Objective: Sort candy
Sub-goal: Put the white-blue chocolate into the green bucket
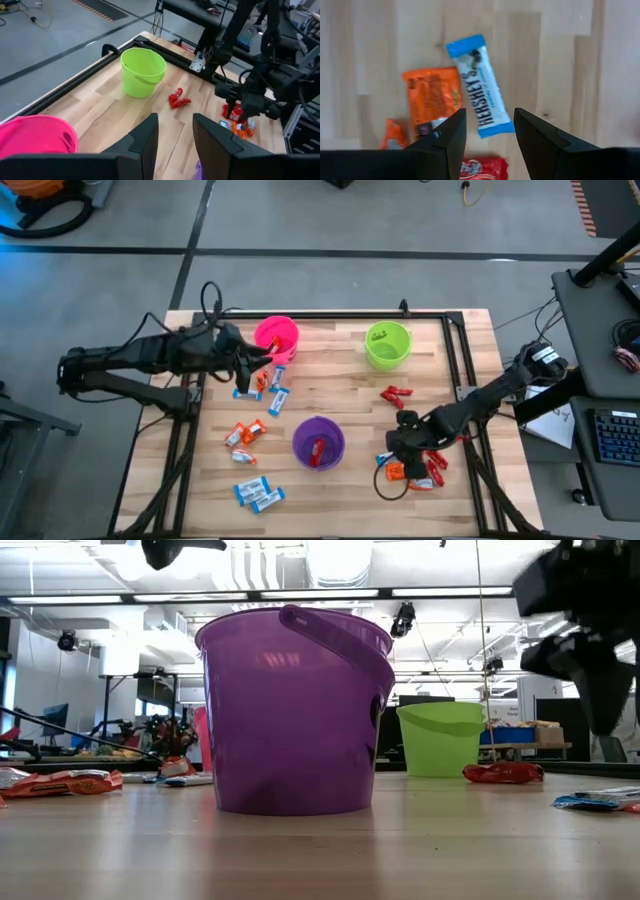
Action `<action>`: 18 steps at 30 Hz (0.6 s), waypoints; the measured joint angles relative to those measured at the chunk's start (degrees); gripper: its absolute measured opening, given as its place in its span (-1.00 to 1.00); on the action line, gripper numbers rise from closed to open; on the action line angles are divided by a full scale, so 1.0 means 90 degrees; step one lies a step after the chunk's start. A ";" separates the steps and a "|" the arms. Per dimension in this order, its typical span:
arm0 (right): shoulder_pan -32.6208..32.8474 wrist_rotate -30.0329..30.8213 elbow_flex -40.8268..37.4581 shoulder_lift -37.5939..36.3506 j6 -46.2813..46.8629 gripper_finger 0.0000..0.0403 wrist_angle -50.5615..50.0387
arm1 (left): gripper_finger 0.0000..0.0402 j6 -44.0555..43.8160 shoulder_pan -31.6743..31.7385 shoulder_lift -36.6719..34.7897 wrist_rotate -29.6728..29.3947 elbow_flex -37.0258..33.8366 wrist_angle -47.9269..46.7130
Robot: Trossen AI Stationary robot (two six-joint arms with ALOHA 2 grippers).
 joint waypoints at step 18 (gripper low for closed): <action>-0.0005 0.0007 -0.0545 0.0136 -0.0184 -0.18 0.1019 | -0.47 -0.0233 -0.0172 0.0136 -0.0324 0.0000 -0.0002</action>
